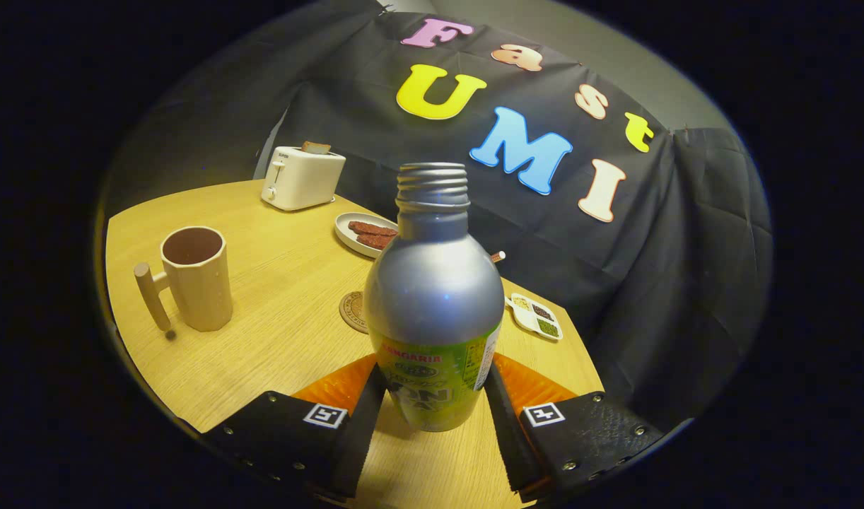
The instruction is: Take the bottle from table, then pour the juice into the cup, finally place the bottle on the coaster
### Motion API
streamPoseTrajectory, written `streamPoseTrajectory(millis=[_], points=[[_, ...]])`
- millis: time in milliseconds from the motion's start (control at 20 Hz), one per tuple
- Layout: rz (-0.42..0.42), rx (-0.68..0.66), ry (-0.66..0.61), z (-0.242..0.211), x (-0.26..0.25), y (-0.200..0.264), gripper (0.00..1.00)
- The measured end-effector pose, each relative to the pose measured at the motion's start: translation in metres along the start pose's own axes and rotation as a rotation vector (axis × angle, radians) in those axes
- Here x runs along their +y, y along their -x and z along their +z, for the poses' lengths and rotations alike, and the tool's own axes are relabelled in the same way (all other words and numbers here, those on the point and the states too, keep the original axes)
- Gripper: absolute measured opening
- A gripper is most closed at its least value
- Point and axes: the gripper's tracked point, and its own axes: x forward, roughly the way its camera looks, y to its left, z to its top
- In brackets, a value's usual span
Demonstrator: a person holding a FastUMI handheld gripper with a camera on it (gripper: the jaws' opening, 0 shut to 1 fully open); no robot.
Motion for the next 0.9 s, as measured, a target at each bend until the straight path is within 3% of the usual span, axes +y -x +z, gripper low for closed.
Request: streamPoseTrajectory(millis=[900], points=[[0.005,-0.059,0.515,0.062,0.057,-0.017,0.76]])
